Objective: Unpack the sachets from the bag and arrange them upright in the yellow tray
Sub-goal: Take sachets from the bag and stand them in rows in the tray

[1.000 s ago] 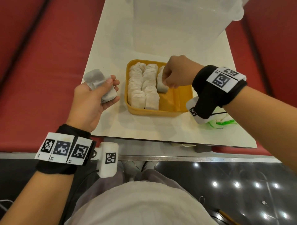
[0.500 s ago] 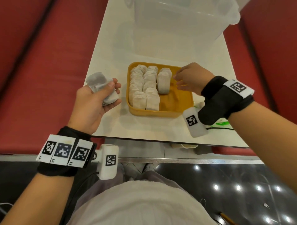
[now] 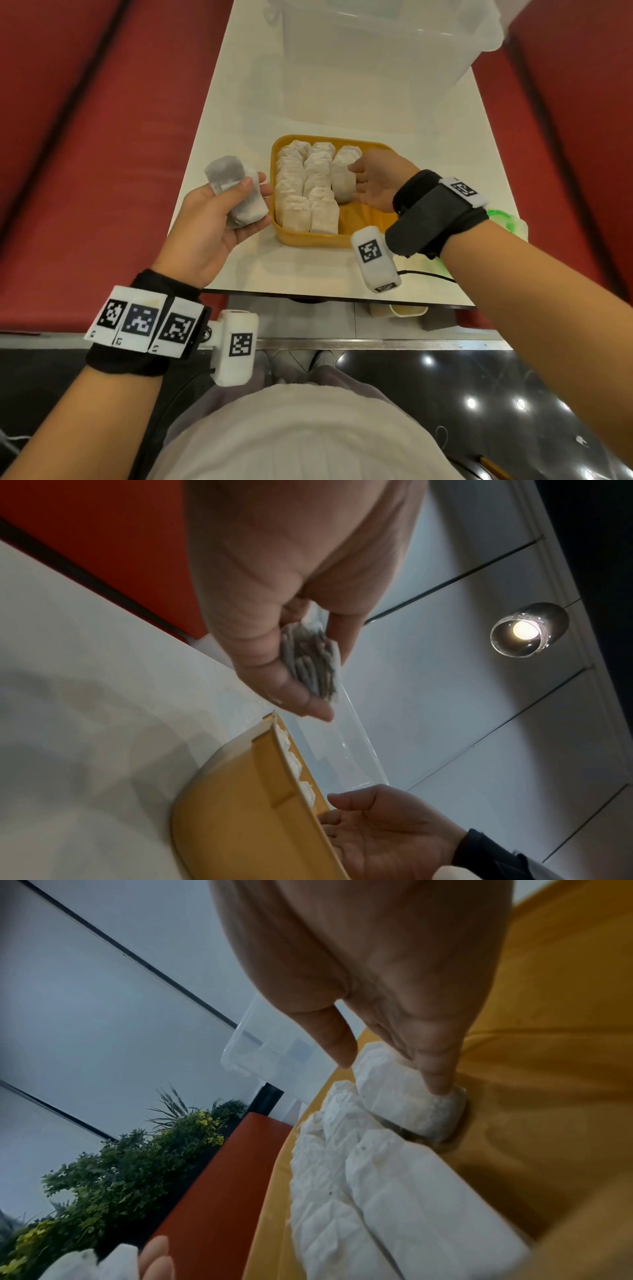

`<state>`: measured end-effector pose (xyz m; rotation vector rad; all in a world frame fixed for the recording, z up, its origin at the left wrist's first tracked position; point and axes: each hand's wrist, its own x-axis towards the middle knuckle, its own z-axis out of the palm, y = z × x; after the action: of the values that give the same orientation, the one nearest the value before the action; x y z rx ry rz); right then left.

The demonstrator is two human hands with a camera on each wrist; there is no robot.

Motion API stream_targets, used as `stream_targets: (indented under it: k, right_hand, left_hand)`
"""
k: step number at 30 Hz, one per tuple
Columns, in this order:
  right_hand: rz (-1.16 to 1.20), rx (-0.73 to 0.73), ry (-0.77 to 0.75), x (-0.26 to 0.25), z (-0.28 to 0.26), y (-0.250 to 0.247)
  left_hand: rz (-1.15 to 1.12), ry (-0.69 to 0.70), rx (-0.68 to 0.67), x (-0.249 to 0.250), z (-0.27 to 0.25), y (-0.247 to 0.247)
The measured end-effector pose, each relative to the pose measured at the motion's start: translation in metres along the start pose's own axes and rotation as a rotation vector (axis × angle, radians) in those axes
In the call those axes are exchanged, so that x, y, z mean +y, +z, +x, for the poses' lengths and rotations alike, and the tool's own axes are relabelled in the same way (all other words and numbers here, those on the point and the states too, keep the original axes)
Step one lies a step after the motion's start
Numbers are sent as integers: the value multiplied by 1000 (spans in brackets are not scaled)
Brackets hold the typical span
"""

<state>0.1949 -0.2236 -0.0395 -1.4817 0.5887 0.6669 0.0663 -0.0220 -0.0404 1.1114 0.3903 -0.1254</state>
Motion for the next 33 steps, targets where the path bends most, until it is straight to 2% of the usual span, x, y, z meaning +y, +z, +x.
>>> stream_targets:
  k: [6, 9, 12, 17, 20, 22, 26, 30, 33]
  right_hand:
    - [-144, 76, -177, -8, -20, -11]
    - [-228, 108, -264, -11, -29, -17]
    - [-416, 120, -306, -15, -38, -16]
    - [-937, -17, -304, -17, -34, 2]
    - [-1159, -85, -243, -21, -22, 10]
    - [-1222, -86, -224, -24, -18, 11]
    - [-1192, -106, -271, -28, -21, 3]
    - [-744, -120, -532, -29, -56, 2]
    - [-640, -200, -651, -18, -85, 5]
  left_hand:
    - [-141, -96, -108, 7, -2, 11]
    - [-139, -110, -147, 9, -3, 20]
    - [-113, -108, -159, 9, -3, 25]
    - [-99, -101, -154, 7, -3, 28]
    - [-96, -87, -168, 7, -4, 29]
    - [-84, -76, -186, 8, -5, 30]
    - [-47, -59, -216, 8, -6, 30]
    - [13, -47, -216, 8, -5, 34]
    - [41, -37, -195, 7, -4, 41]
